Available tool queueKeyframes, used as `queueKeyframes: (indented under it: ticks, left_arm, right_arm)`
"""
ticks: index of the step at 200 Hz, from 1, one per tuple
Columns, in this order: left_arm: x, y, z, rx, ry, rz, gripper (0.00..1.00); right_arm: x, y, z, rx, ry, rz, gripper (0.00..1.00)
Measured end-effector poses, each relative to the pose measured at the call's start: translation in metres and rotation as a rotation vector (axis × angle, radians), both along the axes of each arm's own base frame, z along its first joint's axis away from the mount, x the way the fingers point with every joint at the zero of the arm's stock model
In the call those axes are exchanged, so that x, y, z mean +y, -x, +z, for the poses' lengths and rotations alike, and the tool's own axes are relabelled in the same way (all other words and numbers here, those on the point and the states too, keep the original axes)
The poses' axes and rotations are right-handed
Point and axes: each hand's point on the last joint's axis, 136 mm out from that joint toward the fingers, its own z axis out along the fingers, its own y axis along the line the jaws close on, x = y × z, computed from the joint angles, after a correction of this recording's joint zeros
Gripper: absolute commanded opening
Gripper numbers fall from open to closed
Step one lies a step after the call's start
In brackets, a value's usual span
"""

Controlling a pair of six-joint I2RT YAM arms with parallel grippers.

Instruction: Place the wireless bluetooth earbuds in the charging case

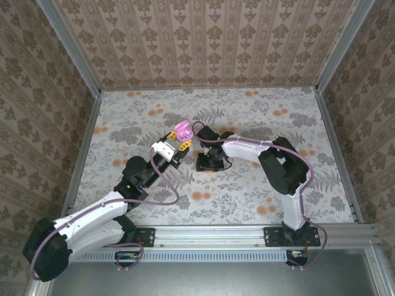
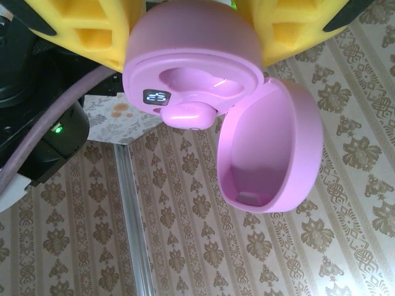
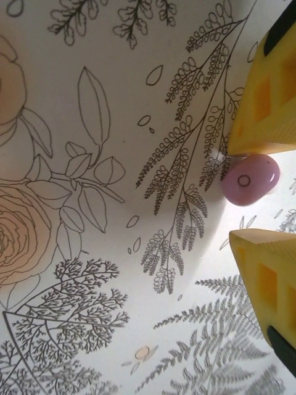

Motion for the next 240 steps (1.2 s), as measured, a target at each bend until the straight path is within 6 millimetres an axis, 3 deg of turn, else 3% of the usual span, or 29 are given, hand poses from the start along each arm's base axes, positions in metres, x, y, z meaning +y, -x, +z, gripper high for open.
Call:
queueKeyframes:
  ticks: [183, 240]
  left_arm:
    - [0.0003, -0.0002, 0.0000, 0.000, 0.000, 0.001, 0.30]
    - [0.0017, 0.0013, 0.0036, -0.008, 0.008, 0.001, 0.30]
  right_arm:
    - [-0.0028, -0.0021, -0.0032, -0.030, 0.139, 0.065, 0.36]
    - [-0.0049, -0.0025, -0.0042, -0.025, 0.155, 0.060, 0.30]
